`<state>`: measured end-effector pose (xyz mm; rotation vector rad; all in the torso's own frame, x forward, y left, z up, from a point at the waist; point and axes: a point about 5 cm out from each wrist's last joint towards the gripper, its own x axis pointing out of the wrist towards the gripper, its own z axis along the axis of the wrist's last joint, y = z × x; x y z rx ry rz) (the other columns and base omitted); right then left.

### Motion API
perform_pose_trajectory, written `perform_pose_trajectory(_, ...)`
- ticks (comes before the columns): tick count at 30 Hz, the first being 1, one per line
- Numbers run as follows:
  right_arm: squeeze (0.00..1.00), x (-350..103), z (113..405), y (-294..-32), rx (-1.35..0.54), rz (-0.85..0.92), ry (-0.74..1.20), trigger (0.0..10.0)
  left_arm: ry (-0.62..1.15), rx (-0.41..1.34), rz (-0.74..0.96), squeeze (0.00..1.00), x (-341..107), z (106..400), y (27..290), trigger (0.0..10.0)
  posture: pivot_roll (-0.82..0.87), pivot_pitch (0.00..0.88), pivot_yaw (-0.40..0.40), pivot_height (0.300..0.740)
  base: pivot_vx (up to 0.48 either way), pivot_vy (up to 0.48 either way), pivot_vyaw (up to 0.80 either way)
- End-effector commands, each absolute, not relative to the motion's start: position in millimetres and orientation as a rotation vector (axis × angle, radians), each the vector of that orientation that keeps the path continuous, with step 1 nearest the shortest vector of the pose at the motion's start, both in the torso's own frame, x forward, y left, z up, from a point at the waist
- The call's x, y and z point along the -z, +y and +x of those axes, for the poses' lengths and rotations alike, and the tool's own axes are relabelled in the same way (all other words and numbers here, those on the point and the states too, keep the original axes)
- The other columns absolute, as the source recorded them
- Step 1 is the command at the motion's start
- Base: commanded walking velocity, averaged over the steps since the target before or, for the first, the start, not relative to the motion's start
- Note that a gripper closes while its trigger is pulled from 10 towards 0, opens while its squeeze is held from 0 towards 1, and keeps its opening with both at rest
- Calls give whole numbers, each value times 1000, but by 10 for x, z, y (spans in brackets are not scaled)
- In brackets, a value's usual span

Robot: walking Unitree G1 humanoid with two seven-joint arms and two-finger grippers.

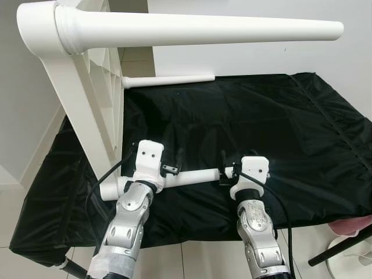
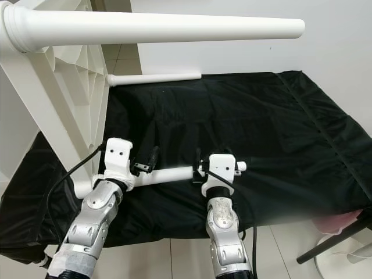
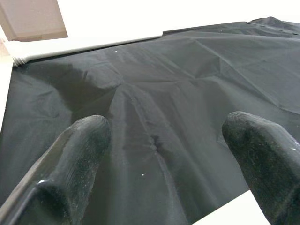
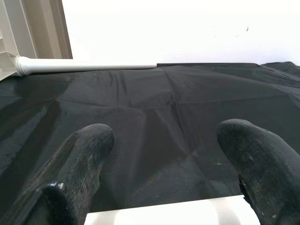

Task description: Building children table

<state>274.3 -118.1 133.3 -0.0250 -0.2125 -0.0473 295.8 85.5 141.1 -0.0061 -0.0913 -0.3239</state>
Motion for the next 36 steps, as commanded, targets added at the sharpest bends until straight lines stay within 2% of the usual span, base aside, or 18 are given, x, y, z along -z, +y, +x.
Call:
perform_pose_trajectory(1,0,-1342,2741,-1135,36,-18,-209,10000,-77,242,-44,0,-1380,2922,818,10000,-68,43,46,740,0,0,0)
perform_pose_trajectory(12,0,-1301,2617,-1136,44,-29,-191,10000,-79,229,-31,0,-1378,2886,813,10000,-100,92,71,740,0,0,0)
perform_pose_trajectory(36,0,-1317,2683,-1068,2,-39,-204,10000,-101,271,24,0,-1399,2888,763,10000,-44,54,52,740,0,0,0)
